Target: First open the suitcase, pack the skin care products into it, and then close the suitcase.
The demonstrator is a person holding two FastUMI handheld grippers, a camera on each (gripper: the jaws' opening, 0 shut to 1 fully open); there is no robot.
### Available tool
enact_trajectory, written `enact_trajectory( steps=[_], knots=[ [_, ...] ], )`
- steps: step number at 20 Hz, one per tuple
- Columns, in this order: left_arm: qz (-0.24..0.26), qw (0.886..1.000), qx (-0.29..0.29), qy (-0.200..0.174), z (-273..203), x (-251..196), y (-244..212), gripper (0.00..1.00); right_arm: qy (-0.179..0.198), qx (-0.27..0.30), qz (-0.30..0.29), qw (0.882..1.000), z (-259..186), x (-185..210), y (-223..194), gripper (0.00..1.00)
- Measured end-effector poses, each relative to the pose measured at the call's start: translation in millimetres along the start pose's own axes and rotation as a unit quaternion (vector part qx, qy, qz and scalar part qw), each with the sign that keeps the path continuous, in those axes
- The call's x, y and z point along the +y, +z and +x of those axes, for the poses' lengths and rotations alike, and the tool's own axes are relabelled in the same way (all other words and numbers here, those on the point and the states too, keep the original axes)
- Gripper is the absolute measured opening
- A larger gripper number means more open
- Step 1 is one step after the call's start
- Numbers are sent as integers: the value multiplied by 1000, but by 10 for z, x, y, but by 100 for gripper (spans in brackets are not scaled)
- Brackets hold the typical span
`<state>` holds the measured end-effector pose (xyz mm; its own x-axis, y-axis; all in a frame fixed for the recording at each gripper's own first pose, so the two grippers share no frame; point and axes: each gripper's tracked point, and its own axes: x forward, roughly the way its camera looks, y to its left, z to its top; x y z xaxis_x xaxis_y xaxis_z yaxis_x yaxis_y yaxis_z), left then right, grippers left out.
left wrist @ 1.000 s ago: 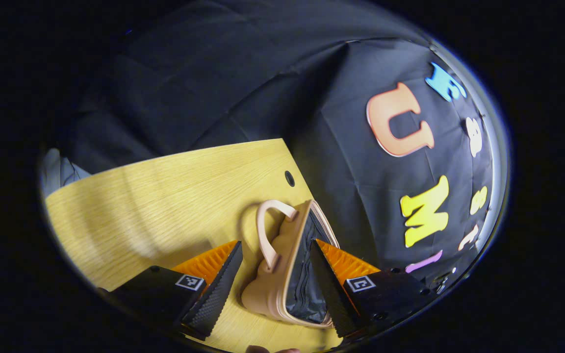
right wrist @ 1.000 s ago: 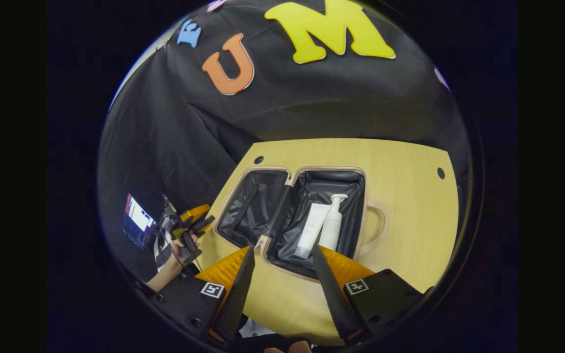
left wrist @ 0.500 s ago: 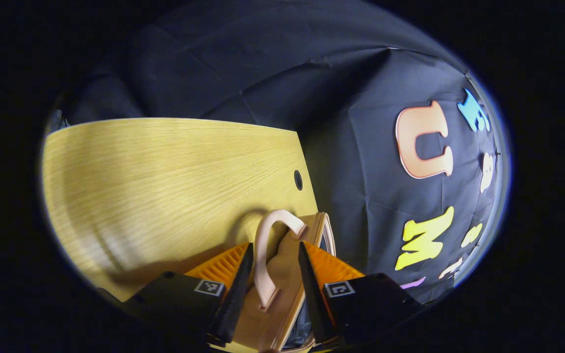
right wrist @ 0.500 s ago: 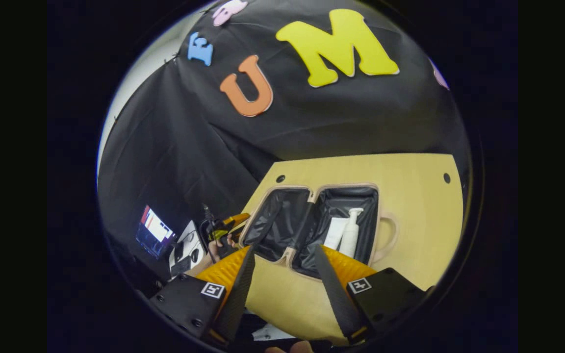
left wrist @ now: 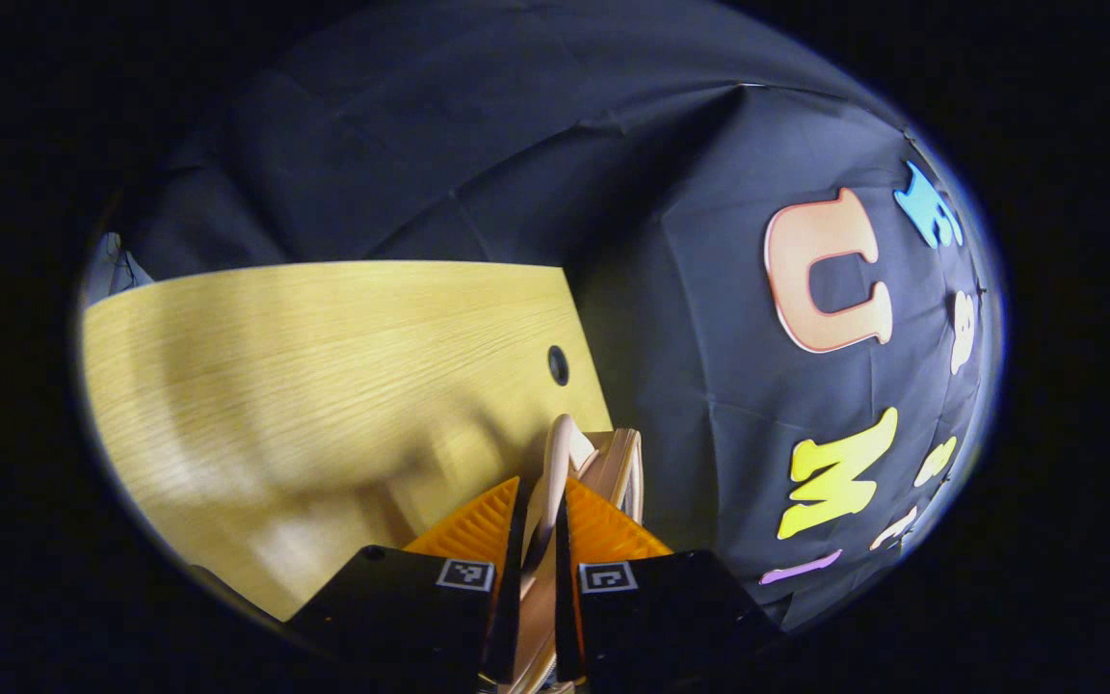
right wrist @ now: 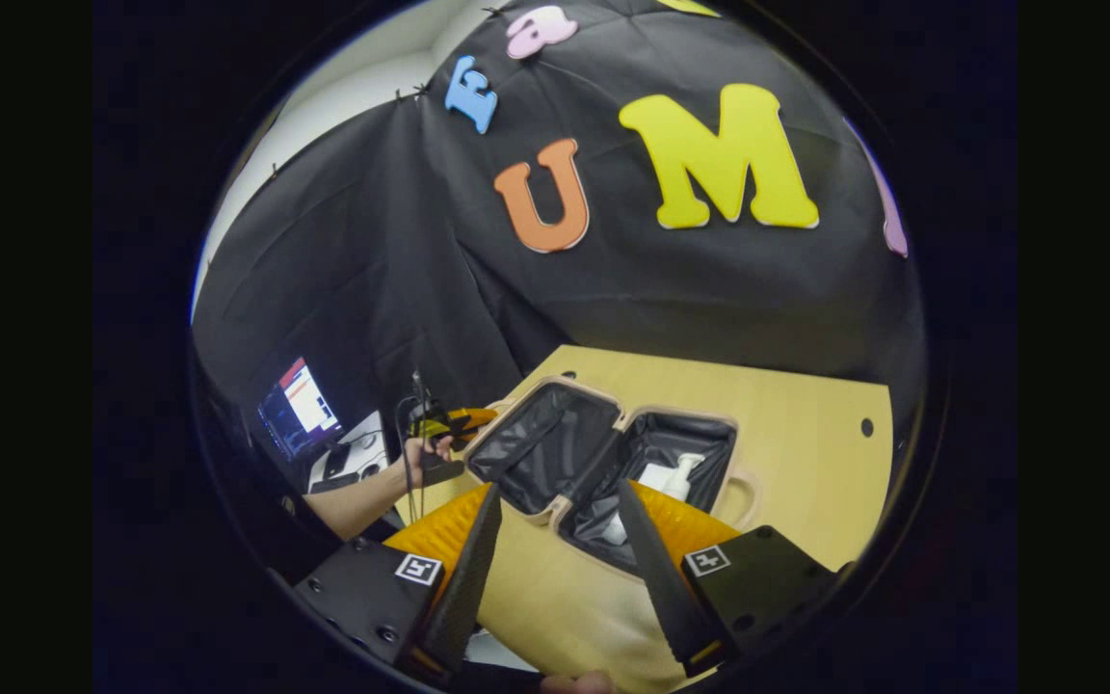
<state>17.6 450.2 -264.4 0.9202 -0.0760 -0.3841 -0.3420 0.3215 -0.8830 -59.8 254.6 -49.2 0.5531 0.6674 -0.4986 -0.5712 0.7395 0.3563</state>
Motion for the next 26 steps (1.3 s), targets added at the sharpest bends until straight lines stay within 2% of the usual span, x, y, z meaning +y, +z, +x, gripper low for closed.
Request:
enact_trajectory(
  steps=[3, 6, 8, 10, 12, 13, 15, 21, 26],
  knots=[
    [75, 997, -21, -26, -190, -687, -46, 18, -67, -67, -49, 994, -237, -346, 266, 73],
    [152, 986, -38, -63, -383, -1477, -281, 18, -128, -136, -57, 981, -649, -615, 494, 73],
    [201, 975, -54, -74, -520, -1899, -596, 18, -190, -182, -47, 964, -953, -944, 609, 73],
    [259, 960, -66, -79, -573, -2252, -997, 18, -253, -219, -33, 942, -1287, -1263, 637, 73],
    [316, 943, -74, -73, -605, -2501, -1420, 18, -292, -242, -24, 925, -1614, -1474, 621, 73],
    [337, 936, -73, -71, -607, -2589, -1688, 18, -303, -246, -21, 920, -1736, -1543, 589, 73],
    [381, 919, -68, -75, -542, -2705, -2195, 18, -322, -243, -17, 915, -1947, -1709, 470, 73],
    [460, 886, 1, -63, -138, -2593, -3539, 18, -378, -231, 3, 897, -2550, -2181, 130, 73],
    [515, 856, 35, -34, 216, -2106, -4182, 18, -450, -238, -6, 861, -3222, -2527, -13, 73]
  ],
)
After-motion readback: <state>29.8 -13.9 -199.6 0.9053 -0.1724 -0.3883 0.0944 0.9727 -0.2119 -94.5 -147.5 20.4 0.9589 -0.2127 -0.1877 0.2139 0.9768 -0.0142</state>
